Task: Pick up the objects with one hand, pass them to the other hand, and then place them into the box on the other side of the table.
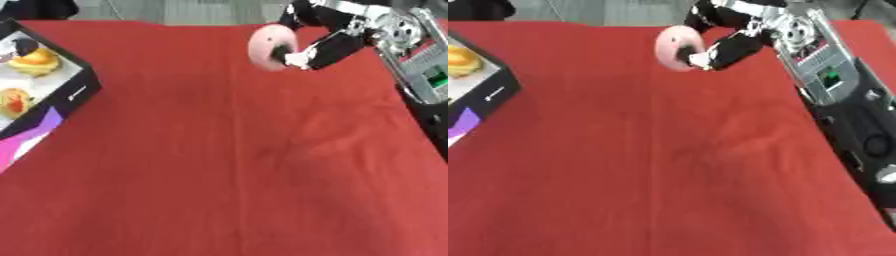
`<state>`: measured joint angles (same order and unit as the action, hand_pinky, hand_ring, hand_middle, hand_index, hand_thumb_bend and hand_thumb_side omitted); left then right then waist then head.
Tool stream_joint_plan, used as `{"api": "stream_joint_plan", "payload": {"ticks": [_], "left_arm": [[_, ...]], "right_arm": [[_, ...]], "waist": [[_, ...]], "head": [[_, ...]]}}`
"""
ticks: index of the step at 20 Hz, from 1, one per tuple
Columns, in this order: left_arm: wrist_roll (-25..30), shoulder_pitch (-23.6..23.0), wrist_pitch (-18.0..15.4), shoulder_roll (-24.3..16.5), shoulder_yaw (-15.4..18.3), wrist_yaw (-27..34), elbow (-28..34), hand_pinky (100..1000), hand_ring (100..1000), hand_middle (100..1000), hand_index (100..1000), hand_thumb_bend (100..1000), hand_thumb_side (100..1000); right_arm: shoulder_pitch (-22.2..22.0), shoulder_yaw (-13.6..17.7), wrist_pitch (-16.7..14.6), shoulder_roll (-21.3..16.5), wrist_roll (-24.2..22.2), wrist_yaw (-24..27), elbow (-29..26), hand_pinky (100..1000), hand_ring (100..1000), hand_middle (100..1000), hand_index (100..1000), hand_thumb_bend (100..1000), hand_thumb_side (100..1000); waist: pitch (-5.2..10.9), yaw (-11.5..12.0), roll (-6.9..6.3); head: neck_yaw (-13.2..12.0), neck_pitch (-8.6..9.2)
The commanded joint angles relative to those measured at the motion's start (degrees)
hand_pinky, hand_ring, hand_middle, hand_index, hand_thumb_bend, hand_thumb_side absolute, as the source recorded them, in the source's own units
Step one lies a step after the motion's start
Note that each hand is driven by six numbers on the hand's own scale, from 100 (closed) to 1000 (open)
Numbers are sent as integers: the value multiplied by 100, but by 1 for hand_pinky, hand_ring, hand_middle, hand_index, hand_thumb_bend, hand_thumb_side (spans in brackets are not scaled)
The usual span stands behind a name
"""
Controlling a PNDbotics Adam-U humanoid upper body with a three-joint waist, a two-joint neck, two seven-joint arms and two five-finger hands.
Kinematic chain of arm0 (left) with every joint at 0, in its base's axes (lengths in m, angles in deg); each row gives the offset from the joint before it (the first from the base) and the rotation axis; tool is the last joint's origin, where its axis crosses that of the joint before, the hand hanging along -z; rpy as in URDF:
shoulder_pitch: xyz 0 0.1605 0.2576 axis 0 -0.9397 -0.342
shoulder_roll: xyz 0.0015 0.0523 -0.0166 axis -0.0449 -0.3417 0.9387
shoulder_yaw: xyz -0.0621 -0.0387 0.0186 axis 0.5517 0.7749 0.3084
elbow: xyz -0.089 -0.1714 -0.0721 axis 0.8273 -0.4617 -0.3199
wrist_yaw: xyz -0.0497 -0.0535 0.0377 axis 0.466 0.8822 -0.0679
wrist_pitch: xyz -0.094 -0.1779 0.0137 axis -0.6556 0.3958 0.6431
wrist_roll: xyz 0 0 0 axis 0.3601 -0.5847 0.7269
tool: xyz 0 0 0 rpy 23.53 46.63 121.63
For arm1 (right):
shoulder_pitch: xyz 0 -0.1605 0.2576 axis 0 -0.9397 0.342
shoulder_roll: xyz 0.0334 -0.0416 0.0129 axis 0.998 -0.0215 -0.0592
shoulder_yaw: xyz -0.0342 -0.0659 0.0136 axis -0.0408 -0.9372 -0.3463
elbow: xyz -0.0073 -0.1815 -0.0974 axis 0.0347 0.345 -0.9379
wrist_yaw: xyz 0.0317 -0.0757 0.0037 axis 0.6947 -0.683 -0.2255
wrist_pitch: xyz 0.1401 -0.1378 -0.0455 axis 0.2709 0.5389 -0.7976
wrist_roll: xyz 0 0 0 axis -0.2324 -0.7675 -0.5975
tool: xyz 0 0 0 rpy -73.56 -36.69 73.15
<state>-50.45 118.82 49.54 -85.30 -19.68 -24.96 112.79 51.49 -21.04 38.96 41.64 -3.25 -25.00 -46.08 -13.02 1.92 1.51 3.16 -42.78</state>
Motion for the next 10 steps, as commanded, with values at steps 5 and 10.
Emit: {"api": "stream_joint_plan", "payload": {"ticks": [5, 10], "left_arm": [[324, 304, -116, -254, -32, -17, 143, 876, 761, 719, 743, 847, 475], [952, 485, -349, -301, -188, -34, 158, 881, 777, 747, 769, 858, 455]], "right_arm": [[-76, -127, 164, 460, 1169, 290, -930, 867, 577, 473, 575, 182, 100], [-126, -345, 79, 746, 1381, 134, -1051, 857, 568, 475, 576, 176, 100]], "waist": [[107, -7, -118], [116, -5, -133]], "head": [[-10, 15], [-9, 34]]}}
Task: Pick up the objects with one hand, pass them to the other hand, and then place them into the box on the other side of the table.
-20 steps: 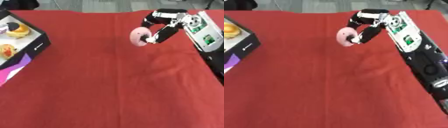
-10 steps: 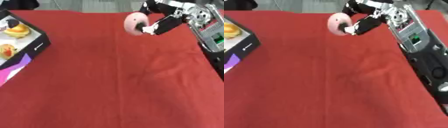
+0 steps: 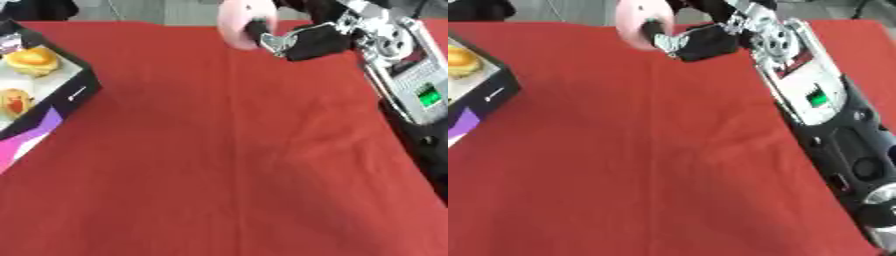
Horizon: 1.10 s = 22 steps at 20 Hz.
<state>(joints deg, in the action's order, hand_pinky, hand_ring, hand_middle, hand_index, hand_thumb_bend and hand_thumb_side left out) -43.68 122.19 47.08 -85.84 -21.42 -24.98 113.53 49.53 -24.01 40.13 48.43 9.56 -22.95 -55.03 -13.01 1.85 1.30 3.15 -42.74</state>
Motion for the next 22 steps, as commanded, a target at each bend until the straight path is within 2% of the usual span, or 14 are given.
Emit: {"api": "stream_joint_plan", "payload": {"ticks": [1, 10, 20, 22], "left_arm": [[412, 186, -152, -249, -42, -46, 82, 882, 779, 751, 773, 859, 453], [1228, 430, -397, -204, -247, -60, 109, 885, 786, 759, 788, 871, 430], [1907, 662, -409, -116, -616, 106, 363, 892, 794, 766, 809, 906, 355], [2039, 702, -434, -80, -666, 166, 359, 897, 795, 767, 809, 938, 328]], "right_arm": [[60, -79, -60, 124, 141, -110, -151, 856, 567, 475, 576, 174, 100], [25, -398, -135, 570, 587, -179, 24, 859, 558, 474, 579, 168, 100], [57, -778, -323, 888, 589, -338, 299, 859, 556, 474, 580, 172, 100], [69, -838, -364, 940, 568, -370, 334, 858, 556, 474, 579, 173, 100]], "waist": [[116, 5, -116], [104, 45, -140], [86, 103, -168], [86, 108, -168]], "head": [[-7, 37], [-18, 109], [-75, 111], [-69, 107]]}}
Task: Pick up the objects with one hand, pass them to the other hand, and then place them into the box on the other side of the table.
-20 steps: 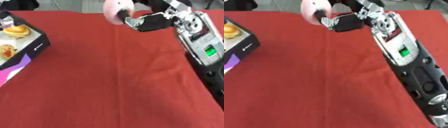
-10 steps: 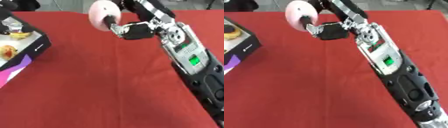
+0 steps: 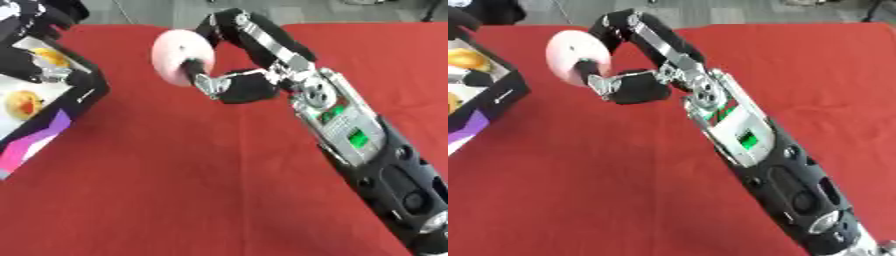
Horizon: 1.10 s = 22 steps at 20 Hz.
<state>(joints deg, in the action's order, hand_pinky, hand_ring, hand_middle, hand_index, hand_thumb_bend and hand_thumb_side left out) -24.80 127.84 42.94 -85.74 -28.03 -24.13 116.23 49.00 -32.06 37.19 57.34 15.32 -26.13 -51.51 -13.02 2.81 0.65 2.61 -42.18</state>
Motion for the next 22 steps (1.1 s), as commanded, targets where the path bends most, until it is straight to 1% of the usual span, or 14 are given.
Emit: {"api": "stream_joint_plan", "payload": {"ticks": [1, 5, 11, 12, 13, 16, 19, 22], "left_arm": [[219, 151, -41, -77, -29, 118, 88, 898, 796, 767, 809, 945, 325], [423, 149, -94, -88, -129, 201, 211, 898, 798, 772, 814, 952, 329], [663, 110, 37, -151, -372, 228, 598, 897, 804, 782, 821, 956, 332], [688, 109, 79, -159, -423, 190, 654, 896, 806, 785, 823, 1000, 297], [702, 109, 134, -164, -476, 136, 707, 895, 807, 786, 824, 952, 331], [678, 120, 320, -163, -617, -45, 856, 894, 809, 790, 827, 950, 330], [519, 153, 502, -138, -758, -239, 1002, 893, 812, 794, 833, 961, 333], [387, 172, 606, -107, -879, -334, 1128, 894, 814, 795, 832, 970, 332]], "right_arm": [[129, -58, -93, 76, -19, -72, -2, 858, 556, 474, 579, 172, 100], [158, -155, -177, 153, -41, -149, 62, 856, 556, 474, 578, 173, 100], [167, -281, -277, 229, 28, -282, 137, 853, 557, 474, 578, 172, 100], [155, -295, -277, 240, 67, -307, 145, 853, 556, 473, 578, 174, 100], [143, -313, -271, 250, 107, -333, 149, 853, 556, 473, 578, 174, 100], [120, -381, -265, 257, 152, -387, 132, 852, 557, 474, 577, 176, 100], [99, -464, -290, 232, 103, -436, 73, 850, 558, 474, 576, 180, 100], [64, -517, -311, 205, 56, -478, 13, 849, 558, 474, 576, 179, 100]], "waist": [[86, 15, -103], [71, 34, -110], [56, 37, -110], [54, 31, -107], [54, 26, -103], [52, 12, -98], [53, -7, -89], [53, -29, -77]], "head": [[-12, 52], [-2, 50], [22, 42], [24, 45], [25, 47], [34, 66], [28, 88], [21, 100]]}}
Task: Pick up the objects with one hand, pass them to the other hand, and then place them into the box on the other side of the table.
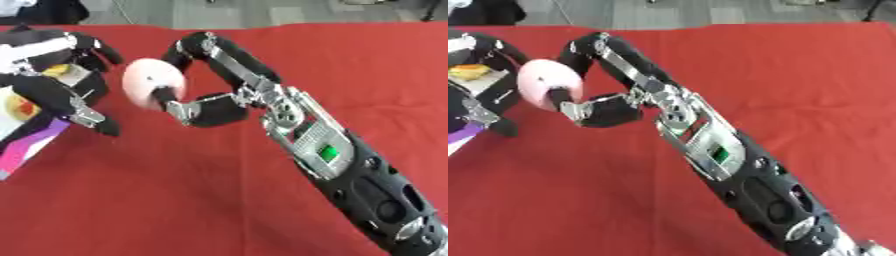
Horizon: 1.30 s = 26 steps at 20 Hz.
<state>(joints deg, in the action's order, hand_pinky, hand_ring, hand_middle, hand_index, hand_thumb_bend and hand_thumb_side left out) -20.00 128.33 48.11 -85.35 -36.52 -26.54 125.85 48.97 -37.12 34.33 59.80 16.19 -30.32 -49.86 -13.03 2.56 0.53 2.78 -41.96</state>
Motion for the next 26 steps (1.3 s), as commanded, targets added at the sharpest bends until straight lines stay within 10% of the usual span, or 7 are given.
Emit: {"api": "stream_joint_plan", "payload": {"ticks": [1, 26], "left_arm": [[-114, 123, 107, -141, -55, -99, 199, 894, 813, 794, 831, 972, 331], [-482, -2, 351, -102, -267, 362, 811, 891, 796, 771, 801, 988, 323]], "right_arm": [[61, -20, -28, -48, -36, -68, -168, 849, 558, 474, 576, 179, 100], [-80, -127, -149, -90, -152, -219, -230, 846, 557, 479, 574, 192, 100]], "waist": [[53, -9, -64], [-2, -35, -18]], "head": [[3, 80], [8, -90]]}}
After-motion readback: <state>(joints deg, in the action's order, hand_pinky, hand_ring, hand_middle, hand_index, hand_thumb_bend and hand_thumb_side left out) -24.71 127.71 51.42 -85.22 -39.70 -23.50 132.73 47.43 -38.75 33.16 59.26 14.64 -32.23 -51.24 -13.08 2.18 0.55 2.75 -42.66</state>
